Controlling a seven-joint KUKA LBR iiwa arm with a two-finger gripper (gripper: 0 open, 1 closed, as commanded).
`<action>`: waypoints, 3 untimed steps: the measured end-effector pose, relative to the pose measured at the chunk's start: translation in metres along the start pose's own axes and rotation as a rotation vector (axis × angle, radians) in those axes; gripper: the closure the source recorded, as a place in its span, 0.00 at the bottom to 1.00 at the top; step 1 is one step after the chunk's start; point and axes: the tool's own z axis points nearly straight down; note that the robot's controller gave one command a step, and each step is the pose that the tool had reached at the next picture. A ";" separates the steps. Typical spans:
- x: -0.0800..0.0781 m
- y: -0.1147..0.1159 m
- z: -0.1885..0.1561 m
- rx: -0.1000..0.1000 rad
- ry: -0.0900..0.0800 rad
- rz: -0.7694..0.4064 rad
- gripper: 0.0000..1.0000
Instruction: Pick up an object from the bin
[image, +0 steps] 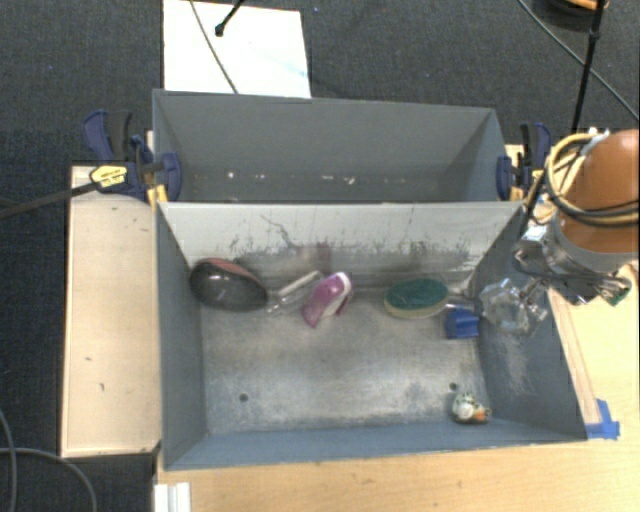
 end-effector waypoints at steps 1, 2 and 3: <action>0.000 0.001 0.002 -0.005 0.002 0.002 0.00; -0.013 -0.008 0.079 -0.013 0.003 -0.001 0.00; -0.012 -0.010 0.074 -0.005 0.002 0.005 1.00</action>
Offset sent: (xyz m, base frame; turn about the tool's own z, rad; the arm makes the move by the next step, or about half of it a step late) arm 0.0000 0.0000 0.0000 0.0000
